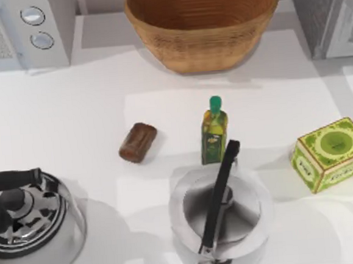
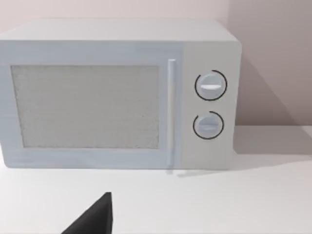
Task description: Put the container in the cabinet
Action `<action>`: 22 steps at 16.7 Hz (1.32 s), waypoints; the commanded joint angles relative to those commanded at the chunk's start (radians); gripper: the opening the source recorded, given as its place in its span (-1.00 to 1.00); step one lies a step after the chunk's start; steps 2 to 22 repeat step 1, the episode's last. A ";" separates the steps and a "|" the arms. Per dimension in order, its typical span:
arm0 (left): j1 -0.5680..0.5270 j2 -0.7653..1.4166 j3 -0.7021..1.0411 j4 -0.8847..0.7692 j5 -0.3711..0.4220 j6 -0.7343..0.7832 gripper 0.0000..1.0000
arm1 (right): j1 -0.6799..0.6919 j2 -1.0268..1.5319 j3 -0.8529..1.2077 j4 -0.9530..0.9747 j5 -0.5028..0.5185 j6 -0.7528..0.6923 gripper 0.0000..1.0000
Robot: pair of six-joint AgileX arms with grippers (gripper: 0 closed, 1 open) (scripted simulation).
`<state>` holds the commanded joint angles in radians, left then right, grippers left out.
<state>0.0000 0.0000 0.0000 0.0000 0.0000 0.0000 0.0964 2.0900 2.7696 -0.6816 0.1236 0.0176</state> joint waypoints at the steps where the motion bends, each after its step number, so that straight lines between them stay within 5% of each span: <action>1: 0.000 0.000 0.000 0.000 0.000 0.000 1.00 | 0.000 0.000 0.000 0.000 0.000 0.000 1.00; 22: 0.000 0.000 0.000 0.000 0.000 0.000 1.00 | 0.000 0.000 0.000 0.000 0.000 0.000 1.00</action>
